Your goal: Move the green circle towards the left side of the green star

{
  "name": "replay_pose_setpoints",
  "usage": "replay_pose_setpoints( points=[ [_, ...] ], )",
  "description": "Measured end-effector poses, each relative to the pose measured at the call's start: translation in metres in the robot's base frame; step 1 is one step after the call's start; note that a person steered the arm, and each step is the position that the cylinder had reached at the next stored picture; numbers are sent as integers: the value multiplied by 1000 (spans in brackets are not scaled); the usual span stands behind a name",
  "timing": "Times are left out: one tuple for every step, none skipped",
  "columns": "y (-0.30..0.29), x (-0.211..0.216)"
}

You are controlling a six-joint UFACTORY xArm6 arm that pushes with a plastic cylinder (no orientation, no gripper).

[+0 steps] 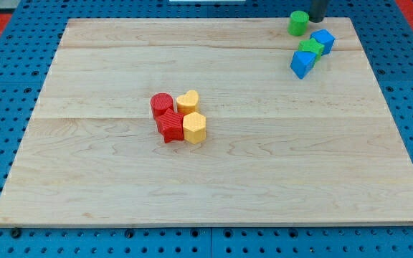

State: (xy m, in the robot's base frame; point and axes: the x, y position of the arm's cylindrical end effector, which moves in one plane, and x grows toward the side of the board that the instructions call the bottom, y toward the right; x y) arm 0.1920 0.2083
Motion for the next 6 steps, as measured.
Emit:
replay_pose_setpoints(
  points=[
    [-49, 12],
    [-73, 2],
    [-123, 2],
    [-91, 10],
    [-95, 27],
    [-127, 36]
  ],
)
